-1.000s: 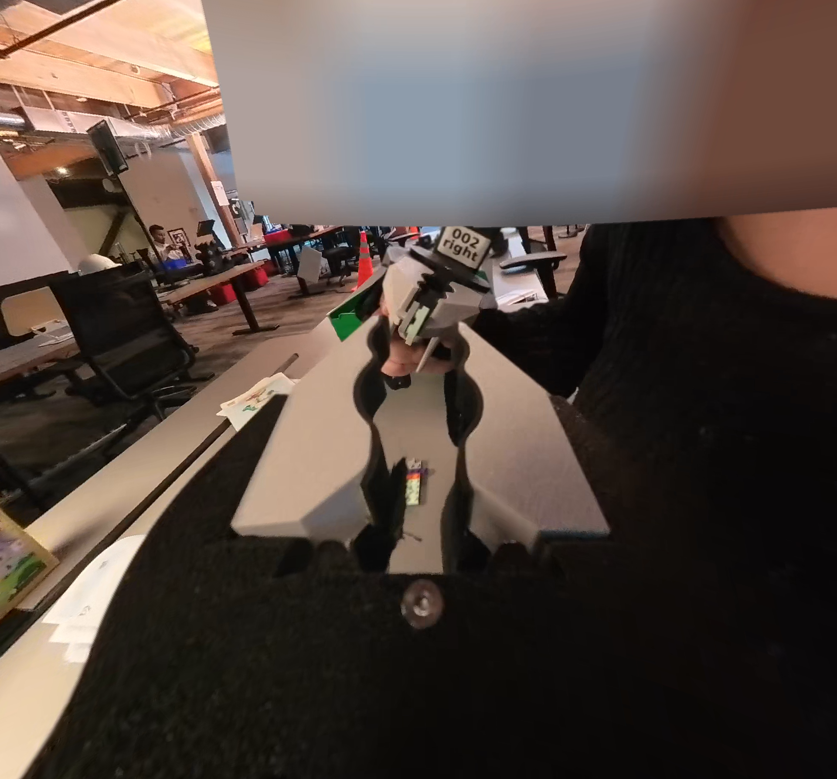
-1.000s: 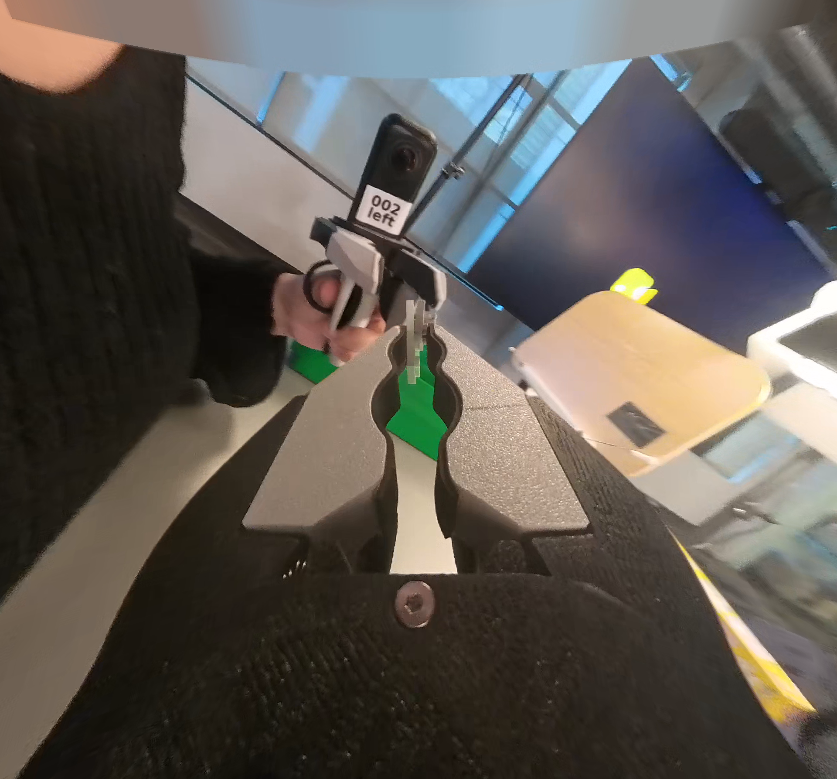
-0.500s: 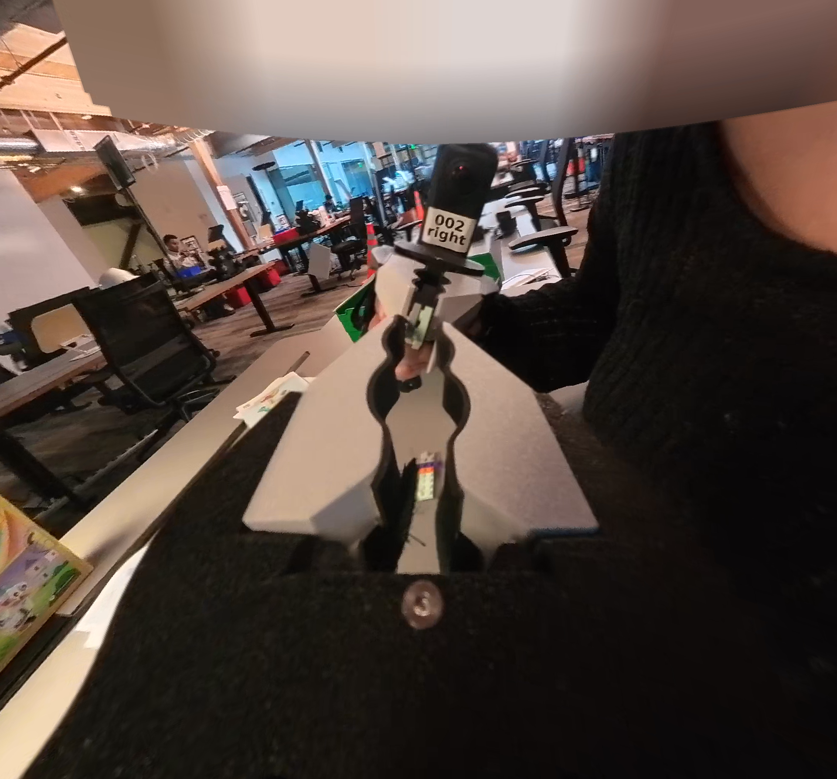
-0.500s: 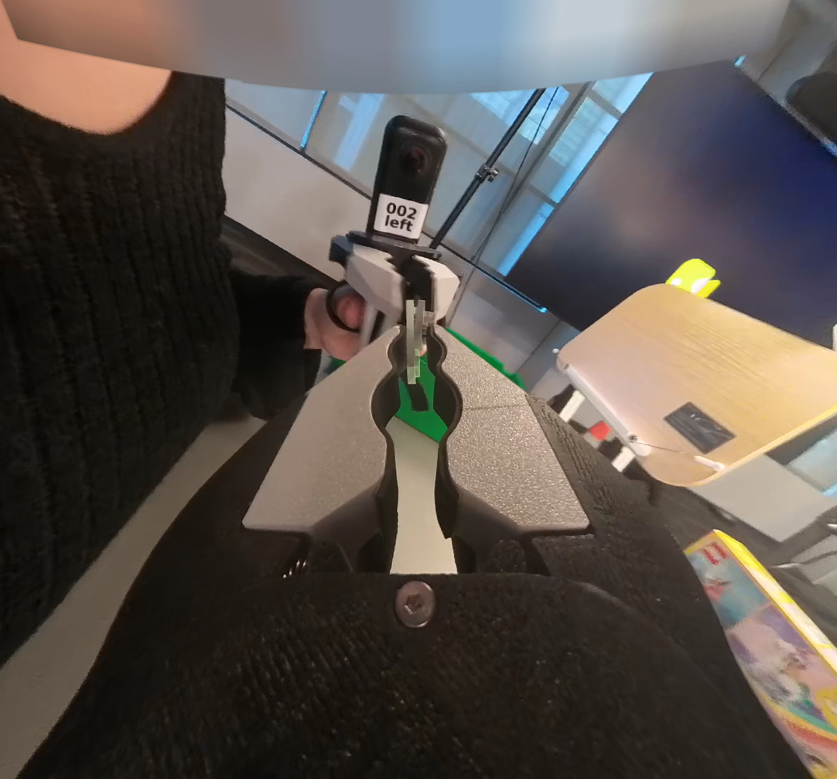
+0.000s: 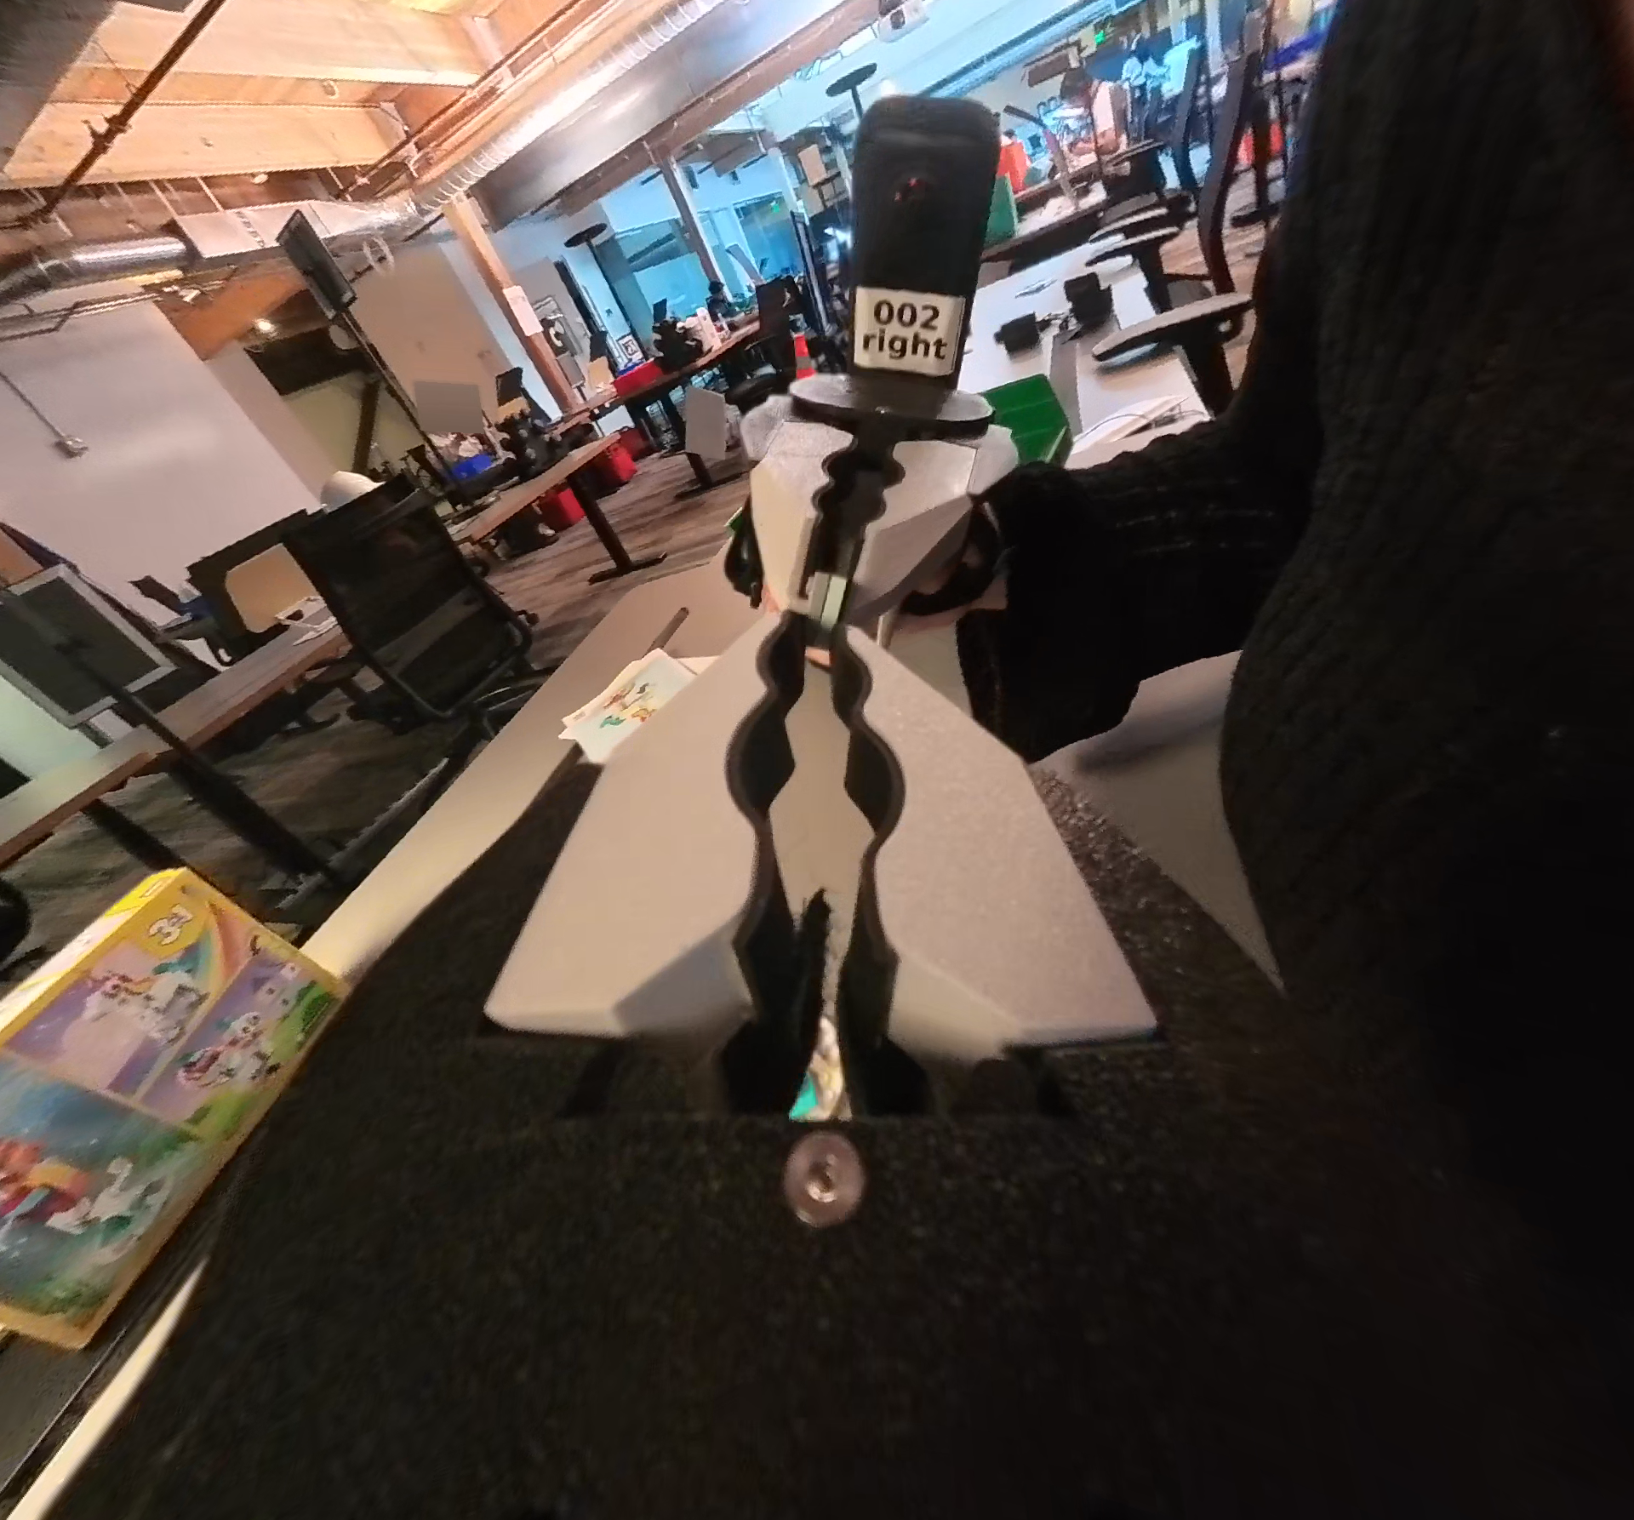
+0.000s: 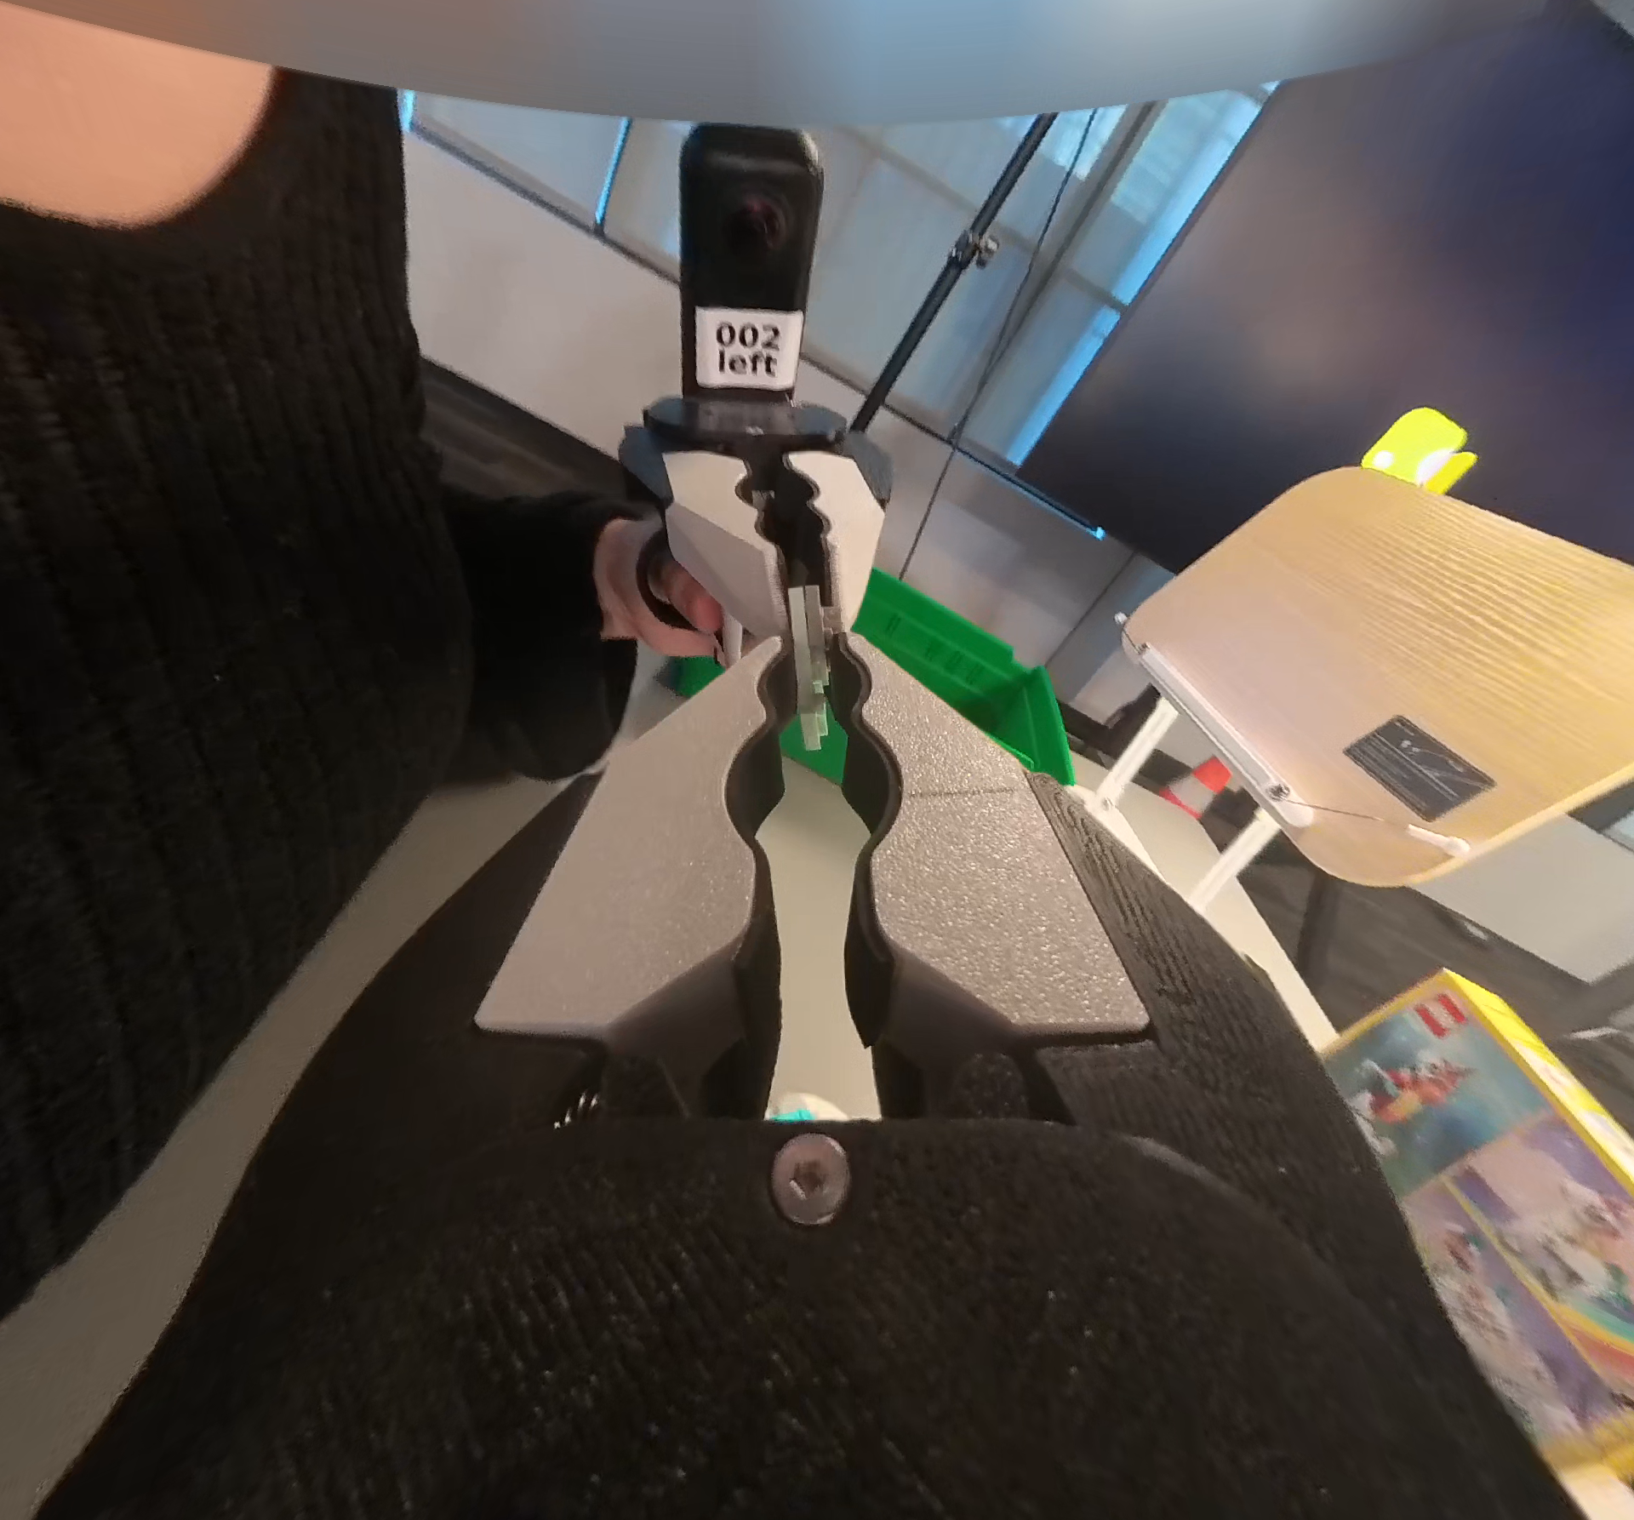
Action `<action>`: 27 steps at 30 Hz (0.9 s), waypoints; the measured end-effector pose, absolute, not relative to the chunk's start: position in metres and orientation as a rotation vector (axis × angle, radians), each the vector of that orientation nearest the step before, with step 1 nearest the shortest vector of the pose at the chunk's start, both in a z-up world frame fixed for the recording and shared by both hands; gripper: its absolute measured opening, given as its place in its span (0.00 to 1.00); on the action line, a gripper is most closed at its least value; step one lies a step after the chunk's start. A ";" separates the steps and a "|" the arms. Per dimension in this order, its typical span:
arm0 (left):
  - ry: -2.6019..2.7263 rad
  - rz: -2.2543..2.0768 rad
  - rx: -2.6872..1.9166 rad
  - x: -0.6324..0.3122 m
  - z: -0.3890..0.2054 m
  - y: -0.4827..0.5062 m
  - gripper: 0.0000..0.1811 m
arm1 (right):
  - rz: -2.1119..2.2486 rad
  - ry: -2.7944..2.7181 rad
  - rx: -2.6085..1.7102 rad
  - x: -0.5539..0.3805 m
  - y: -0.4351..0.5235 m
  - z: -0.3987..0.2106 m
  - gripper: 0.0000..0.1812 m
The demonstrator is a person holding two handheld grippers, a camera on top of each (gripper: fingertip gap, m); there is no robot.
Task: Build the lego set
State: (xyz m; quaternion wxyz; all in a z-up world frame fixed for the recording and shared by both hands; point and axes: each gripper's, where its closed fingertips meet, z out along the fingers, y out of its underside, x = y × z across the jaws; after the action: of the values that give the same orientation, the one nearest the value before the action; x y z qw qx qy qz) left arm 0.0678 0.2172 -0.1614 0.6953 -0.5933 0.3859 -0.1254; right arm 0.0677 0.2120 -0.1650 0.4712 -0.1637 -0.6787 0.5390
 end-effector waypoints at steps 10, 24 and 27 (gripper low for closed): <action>0.887 -0.233 -1.337 0.066 -0.180 0.223 0.02 | 1.098 -1.756 -0.407 0.064 0.217 -0.183 0.03; 0.583 -0.956 -1.607 0.071 -0.219 0.242 0.13 | 0.468 -1.709 -0.153 0.061 0.226 -0.227 0.03; 0.621 -0.887 -1.633 0.074 -0.225 0.244 0.07 | 0.410 -1.722 -0.134 0.061 0.229 -0.233 0.03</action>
State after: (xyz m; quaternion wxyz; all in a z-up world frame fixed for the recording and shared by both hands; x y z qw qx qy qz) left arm 0.0741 0.2440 -0.2250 0.5573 -0.6921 0.2633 -0.3757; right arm 0.0614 0.2294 -0.2328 0.6312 -0.0585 -0.7524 0.1793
